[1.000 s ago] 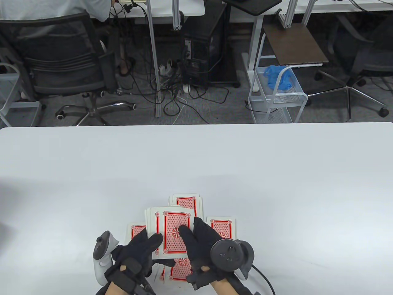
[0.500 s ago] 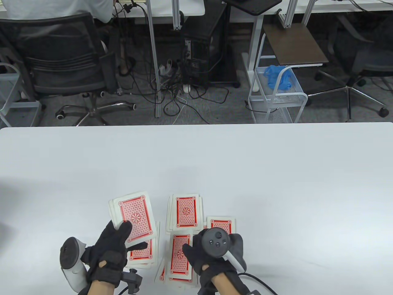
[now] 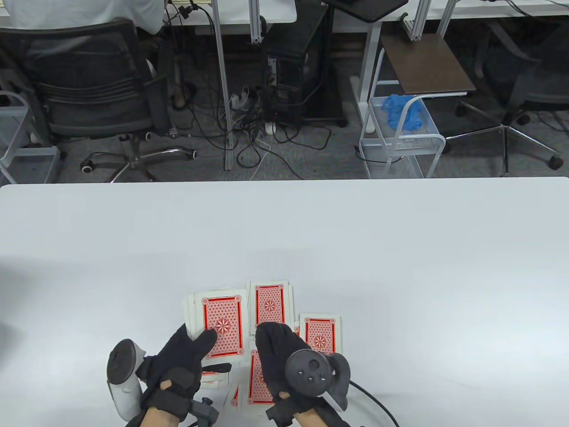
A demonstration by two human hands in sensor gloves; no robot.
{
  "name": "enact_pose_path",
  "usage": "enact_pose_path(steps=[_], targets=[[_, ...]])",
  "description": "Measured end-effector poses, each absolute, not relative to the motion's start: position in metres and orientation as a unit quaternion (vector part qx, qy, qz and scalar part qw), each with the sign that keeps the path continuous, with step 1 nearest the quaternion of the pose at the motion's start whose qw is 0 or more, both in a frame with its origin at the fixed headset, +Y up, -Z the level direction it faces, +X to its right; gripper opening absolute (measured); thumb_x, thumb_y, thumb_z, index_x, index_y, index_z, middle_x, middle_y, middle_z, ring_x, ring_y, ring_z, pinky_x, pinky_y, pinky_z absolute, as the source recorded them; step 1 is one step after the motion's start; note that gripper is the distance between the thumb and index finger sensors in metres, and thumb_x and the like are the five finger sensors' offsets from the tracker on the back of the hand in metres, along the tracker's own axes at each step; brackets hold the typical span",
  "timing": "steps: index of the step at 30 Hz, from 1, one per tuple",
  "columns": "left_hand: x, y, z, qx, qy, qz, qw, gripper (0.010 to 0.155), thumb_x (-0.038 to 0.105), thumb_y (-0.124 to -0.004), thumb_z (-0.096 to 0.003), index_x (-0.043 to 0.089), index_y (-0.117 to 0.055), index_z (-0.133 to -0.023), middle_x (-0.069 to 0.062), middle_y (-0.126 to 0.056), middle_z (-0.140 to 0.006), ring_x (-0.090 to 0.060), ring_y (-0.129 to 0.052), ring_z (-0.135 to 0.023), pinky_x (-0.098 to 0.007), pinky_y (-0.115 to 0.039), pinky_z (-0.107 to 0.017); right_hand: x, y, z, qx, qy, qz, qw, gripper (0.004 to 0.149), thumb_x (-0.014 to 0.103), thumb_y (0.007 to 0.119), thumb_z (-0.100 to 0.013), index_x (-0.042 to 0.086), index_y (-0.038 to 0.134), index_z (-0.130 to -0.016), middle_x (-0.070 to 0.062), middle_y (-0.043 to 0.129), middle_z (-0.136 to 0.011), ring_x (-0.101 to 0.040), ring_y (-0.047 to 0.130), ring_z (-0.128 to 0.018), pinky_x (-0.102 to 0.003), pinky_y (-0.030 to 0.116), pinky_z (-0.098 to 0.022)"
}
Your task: Four-player card dealing with fan arrangement
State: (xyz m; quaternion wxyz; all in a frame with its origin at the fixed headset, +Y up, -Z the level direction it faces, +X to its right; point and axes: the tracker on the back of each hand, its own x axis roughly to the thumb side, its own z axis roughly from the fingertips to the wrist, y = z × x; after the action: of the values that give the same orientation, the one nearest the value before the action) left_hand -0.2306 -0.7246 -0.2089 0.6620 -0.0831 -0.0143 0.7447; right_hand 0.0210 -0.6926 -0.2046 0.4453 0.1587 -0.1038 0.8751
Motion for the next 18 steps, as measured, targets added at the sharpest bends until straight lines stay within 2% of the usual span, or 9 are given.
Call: enact_pose_path(steps=[1,4,6,8,12,15,17,18], targets=[[-0.226,-0.725,-0.208,-0.091,-0.019,0.746,0.659,0.049,0.036,-0.088,-0.0504,0.020,-0.082,-0.096,-0.002,-0.105,-0.086,-0.030,-0.117,-0.064,-0.039,-0.104,-0.033,0.022,-0.690,-0.203,0.155,-0.102,0.874,0.449,0.061,0.043,0.052,-0.061,0.000,0.075,-0.098,-0.023,0.092,-0.083,-0.040,0.104,-0.050,-0.065,0.084,-0.040],[-0.214,-0.726,-0.206,-0.109,-0.030,0.759,0.641,0.048,0.036,-0.091,-0.0492,0.021,-0.083,-0.094,-0.001,-0.106,-0.084,-0.029,-0.117,-0.063,-0.039,-0.105,-0.033,0.024,-0.687,-0.200,0.156,-0.132,0.897,0.392,0.065,0.057,0.069,-0.057,0.004,0.067,-0.096,-0.013,0.085,-0.078,-0.033,0.099,-0.053,-0.060,0.085,-0.042],[-0.209,-0.725,-0.205,-0.118,-0.045,0.766,0.631,0.048,0.037,-0.091,-0.0493,0.021,-0.083,-0.094,0.000,-0.106,-0.085,-0.029,-0.117,-0.063,-0.039,-0.104,-0.033,0.026,-0.685,-0.200,0.155,-0.157,0.904,0.366,0.056,0.054,0.076,-0.056,0.009,0.069,-0.089,-0.005,0.084,-0.069,-0.027,0.098,-0.050,-0.057,0.085,-0.043],[-0.208,-0.724,-0.204,-0.115,-0.050,0.767,0.629,0.048,0.038,-0.088,-0.0518,0.020,-0.080,-0.096,-0.002,-0.104,-0.088,-0.031,-0.115,-0.066,-0.040,-0.103,-0.036,0.027,-0.682,-0.202,0.160,-0.173,0.896,0.377,0.046,0.049,0.078,-0.055,0.012,0.073,-0.083,-0.001,0.085,-0.060,-0.022,0.098,-0.046,-0.055,0.087,-0.042],[-0.212,-0.721,-0.208,-0.132,-0.090,0.783,0.602,0.050,0.035,-0.084,-0.0535,0.019,-0.077,-0.100,-0.005,-0.100,-0.093,-0.035,-0.111,-0.072,-0.044,-0.100,-0.040,0.031,-0.679,-0.202,0.168,-0.169,0.869,0.433,0.040,0.041,0.075,-0.057,0.011,0.078,-0.083,-0.002,0.090,-0.061,-0.024,0.101,-0.049,-0.056,0.087,-0.044],[-0.222,-0.717,-0.210,-0.137,-0.091,0.802,0.574,0.050,0.033,-0.083,-0.0537,0.018,-0.076,-0.101,-0.006,-0.099,-0.094,-0.035,-0.111,-0.072,-0.043,-0.101,-0.040,0.036,-0.688,-0.207,0.173,-0.138,0.809,0.544,0.041,0.037,0.064,-0.062,0.009,0.081,-0.088,-0.004,0.097,-0.070,-0.031,0.102,-0.059,-0.059,0.084,-0.048],[-0.237,-0.710,-0.209,-0.095,-0.062,0.803,0.585,0.050,0.033,-0.084,-0.0536,0.016,-0.077,-0.100,-0.007,-0.100,-0.092,-0.035,-0.112,-0.070,-0.043,-0.101,-0.038,0.038,-0.697,-0.208,0.137,-0.130,0.773,0.606,0.044,0.037,0.059,-0.063,0.007,0.084,-0.083,-0.008,0.099,-0.066,-0.036,0.102,-0.057,-0.062,0.082,-0.046],[-0.246,-0.706,-0.208,-0.063,-0.047,0.790,0.608,0.050,0.033,-0.084,-0.0534,0.016,-0.077,-0.100,-0.007,-0.101,-0.091,-0.035,-0.113,-0.069,-0.043,-0.101,-0.038,0.038,-0.700,-0.209,0.126,-0.122,0.771,0.612,0.044,0.037,0.056,-0.064,0.008,0.085,-0.079,-0.009,0.098,-0.062,-0.039,0.100,-0.057,-0.065,0.080,-0.047]])
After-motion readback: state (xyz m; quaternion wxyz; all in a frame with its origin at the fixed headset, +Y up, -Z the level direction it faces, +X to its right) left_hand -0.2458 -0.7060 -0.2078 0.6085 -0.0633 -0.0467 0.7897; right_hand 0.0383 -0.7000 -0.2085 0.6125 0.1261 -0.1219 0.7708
